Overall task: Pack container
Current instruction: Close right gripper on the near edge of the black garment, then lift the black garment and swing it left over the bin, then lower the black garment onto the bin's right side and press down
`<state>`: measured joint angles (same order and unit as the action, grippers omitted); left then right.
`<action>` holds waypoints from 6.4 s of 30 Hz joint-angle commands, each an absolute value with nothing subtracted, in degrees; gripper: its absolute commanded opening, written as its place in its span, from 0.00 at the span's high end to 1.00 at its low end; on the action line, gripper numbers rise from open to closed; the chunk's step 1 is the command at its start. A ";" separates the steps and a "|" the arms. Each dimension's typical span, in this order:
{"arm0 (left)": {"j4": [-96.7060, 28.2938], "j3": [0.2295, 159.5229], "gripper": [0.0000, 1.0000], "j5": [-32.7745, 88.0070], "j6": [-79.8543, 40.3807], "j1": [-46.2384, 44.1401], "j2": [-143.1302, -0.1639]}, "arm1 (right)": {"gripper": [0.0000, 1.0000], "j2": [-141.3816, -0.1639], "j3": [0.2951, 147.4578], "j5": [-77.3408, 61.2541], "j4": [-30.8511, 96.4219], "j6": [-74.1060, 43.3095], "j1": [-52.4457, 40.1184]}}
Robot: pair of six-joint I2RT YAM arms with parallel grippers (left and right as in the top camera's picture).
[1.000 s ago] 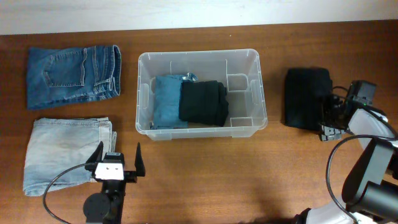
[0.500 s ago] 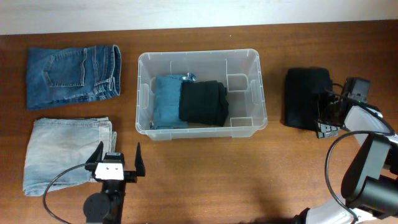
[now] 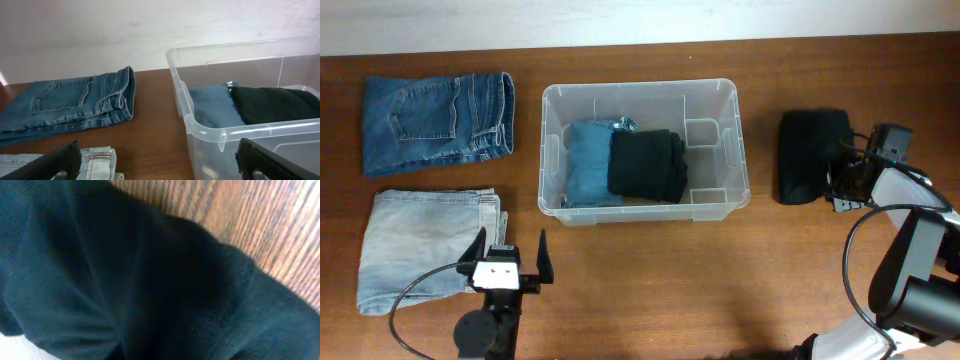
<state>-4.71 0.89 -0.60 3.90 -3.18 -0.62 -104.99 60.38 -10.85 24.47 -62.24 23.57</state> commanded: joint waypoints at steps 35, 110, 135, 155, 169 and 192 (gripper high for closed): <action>-4.73 0.51 0.01 -0.19 4.62 -2.83 -0.34 | 0.96 -73.63 78.89 -49.28 27.35 -38.17 5.72; -4.73 0.51 0.01 -0.19 4.62 -2.83 -0.34 | 0.01 -109.06 97.03 3.25 44.03 -13.34 -20.67; -4.73 0.51 0.01 -0.19 4.62 -2.83 -0.34 | 0.87 -124.07 96.64 -5.37 47.18 -15.49 -25.50; -4.73 0.51 0.01 -0.19 4.62 -2.83 -0.34 | 0.82 -115.63 105.97 -4.60 49.95 -16.58 -27.11; -4.73 0.51 0.01 -0.19 4.62 -2.83 -0.34 | 0.82 -127.26 105.97 -7.11 45.60 -16.97 -30.50; -4.73 0.51 0.01 -0.19 4.62 -2.83 -0.34 | 0.72 -124.18 117.97 17.63 61.45 -19.20 -30.63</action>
